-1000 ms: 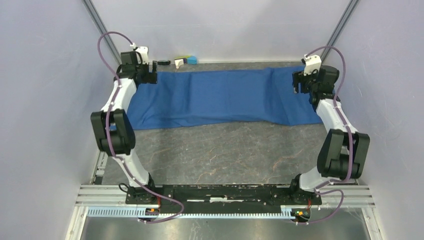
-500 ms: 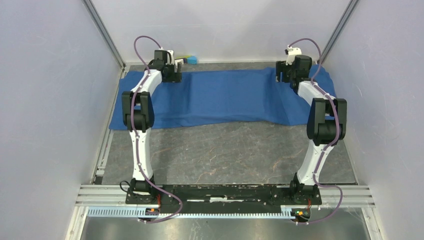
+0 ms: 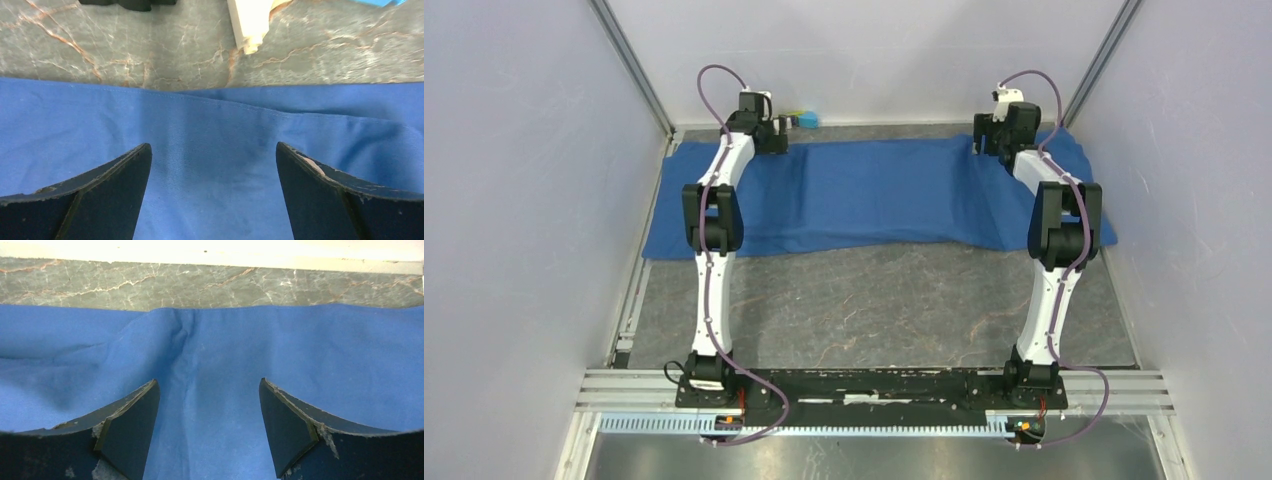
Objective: Open and lay out the surgical kit
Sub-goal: Open the surgical kit at the center of the board.
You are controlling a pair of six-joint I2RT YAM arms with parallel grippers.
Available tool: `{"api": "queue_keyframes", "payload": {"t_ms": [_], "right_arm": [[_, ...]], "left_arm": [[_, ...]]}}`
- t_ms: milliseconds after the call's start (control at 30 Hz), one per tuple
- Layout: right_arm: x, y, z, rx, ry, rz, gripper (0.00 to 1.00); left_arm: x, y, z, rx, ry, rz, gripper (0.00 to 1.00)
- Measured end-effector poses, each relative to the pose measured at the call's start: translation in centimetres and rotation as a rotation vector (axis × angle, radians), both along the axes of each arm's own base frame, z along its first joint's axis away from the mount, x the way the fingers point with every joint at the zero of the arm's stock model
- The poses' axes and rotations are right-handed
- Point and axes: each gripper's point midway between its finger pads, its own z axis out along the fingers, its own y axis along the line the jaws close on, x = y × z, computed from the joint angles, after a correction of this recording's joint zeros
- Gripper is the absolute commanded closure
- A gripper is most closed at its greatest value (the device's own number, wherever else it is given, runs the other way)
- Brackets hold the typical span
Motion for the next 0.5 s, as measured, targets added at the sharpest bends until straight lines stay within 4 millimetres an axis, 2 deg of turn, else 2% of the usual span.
{"api": "queue_keyframes", "payload": {"t_ms": [133,200,500], "right_arm": [[-0.2,0.2,-1.0,0.007,0.024,0.009,0.2],[-0.2,0.3,-1.2,0.011,0.027,0.014,0.2],[-0.3,0.6,-1.4,0.02,0.031,0.028,0.21]], "left_arm": [[-0.9,0.3,-2.4,0.019,0.072,0.013,0.03],[-1.0,0.3,-2.6,0.018,0.08,0.018,0.06],[-1.3,0.0,-2.7,0.009,0.093,0.011,0.43]]}}
